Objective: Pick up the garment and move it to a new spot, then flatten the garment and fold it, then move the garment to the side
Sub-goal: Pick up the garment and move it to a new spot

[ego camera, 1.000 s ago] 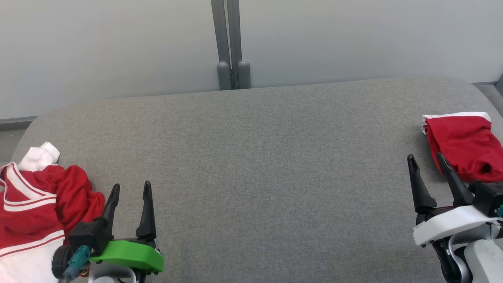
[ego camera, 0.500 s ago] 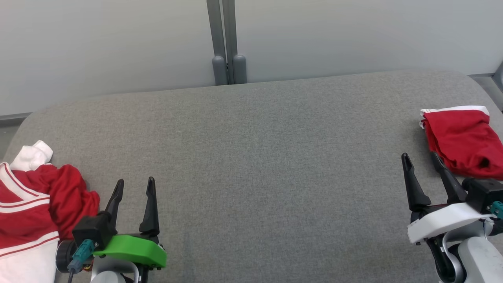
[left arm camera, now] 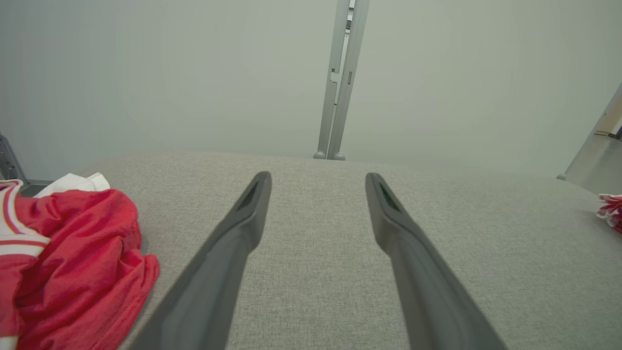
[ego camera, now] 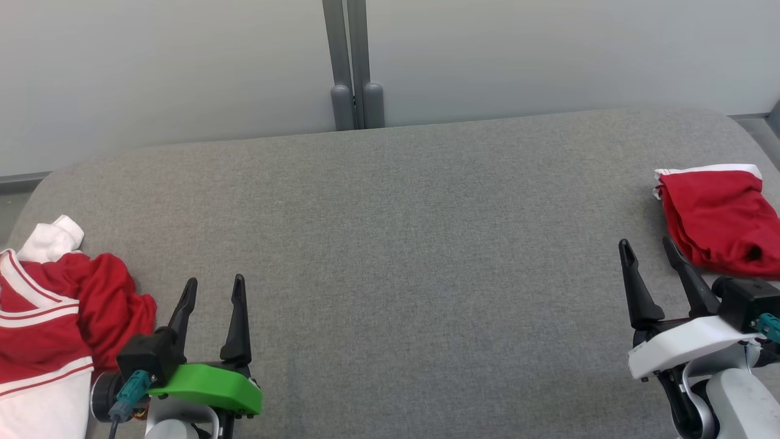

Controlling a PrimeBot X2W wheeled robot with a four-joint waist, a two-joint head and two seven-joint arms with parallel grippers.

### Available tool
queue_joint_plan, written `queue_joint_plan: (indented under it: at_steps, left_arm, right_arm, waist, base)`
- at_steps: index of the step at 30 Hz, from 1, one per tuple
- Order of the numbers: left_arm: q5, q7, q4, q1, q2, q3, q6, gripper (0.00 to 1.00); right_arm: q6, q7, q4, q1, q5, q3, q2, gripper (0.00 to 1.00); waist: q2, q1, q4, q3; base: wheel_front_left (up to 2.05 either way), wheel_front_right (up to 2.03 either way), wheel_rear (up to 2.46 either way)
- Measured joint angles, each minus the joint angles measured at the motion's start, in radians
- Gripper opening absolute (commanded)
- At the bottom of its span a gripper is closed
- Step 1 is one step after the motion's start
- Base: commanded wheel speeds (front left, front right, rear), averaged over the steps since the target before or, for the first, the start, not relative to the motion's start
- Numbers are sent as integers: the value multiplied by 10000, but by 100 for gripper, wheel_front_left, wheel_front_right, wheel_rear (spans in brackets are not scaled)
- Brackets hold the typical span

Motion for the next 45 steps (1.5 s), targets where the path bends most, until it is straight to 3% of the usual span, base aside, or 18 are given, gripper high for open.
queue_joint_plan:
  at_steps: [17,39,45]
  left_arm:
    - [88,0,56,3,-58,163,-73,100]
    - [117,0,-217,399,15,1049,190,100]
    - [127,0,-278,459,146,1177,190,100]
  right_arm:
    - [0,-2,42,0,146,418,119,100]
    - [0,0,-159,-212,284,1187,230,100]
    - [0,-2,-196,-214,276,1277,299,100]
  waist:
    - [0,0,720,-23]
    - [0,0,4153,40]
    - [0,0,4729,91]
  base:
    - [0,0,0]
    - [0,0,0]
    - [0,0,0]
